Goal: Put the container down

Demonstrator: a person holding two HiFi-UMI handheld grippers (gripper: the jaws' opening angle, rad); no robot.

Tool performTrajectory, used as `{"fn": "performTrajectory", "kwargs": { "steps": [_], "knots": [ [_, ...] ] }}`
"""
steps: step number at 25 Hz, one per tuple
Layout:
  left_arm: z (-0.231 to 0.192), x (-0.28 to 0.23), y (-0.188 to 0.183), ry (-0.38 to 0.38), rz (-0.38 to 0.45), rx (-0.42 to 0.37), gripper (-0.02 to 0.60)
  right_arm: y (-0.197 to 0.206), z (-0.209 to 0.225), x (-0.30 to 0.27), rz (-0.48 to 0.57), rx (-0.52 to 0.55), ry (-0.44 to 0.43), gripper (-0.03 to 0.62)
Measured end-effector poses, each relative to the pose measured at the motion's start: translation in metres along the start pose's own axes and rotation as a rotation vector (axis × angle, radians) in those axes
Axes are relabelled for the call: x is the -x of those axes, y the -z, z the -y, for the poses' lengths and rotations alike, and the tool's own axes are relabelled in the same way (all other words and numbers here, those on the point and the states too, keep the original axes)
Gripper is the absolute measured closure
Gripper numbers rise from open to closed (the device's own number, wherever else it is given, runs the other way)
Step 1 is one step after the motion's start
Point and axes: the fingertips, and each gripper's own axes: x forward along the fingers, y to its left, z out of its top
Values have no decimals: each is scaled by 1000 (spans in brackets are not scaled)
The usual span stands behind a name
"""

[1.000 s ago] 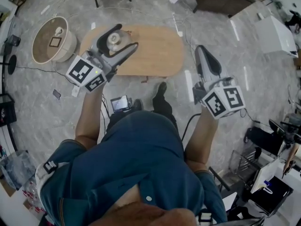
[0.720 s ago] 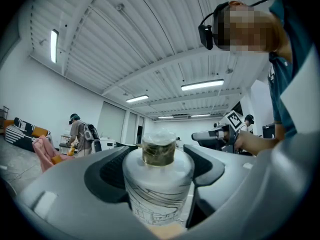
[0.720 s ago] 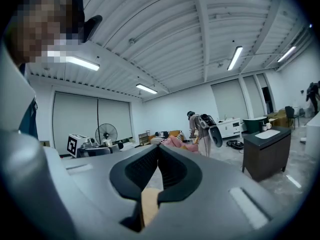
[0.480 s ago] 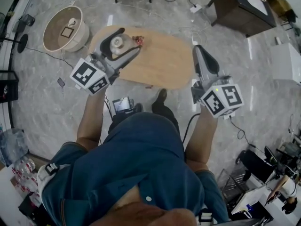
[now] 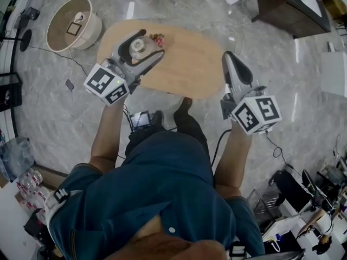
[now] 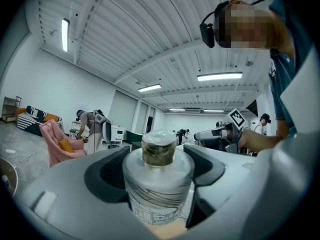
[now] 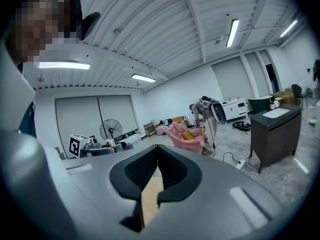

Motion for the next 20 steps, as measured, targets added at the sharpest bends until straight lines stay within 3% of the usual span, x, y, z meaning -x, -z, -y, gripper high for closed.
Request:
{"fn": "performTrajectory", "kwargs": {
  "steps": [20],
  "knots": [
    [-34, -114, 165, -5, -150, 125, 247, 103, 108, 4, -165, -165, 87, 583]
  ]
}}
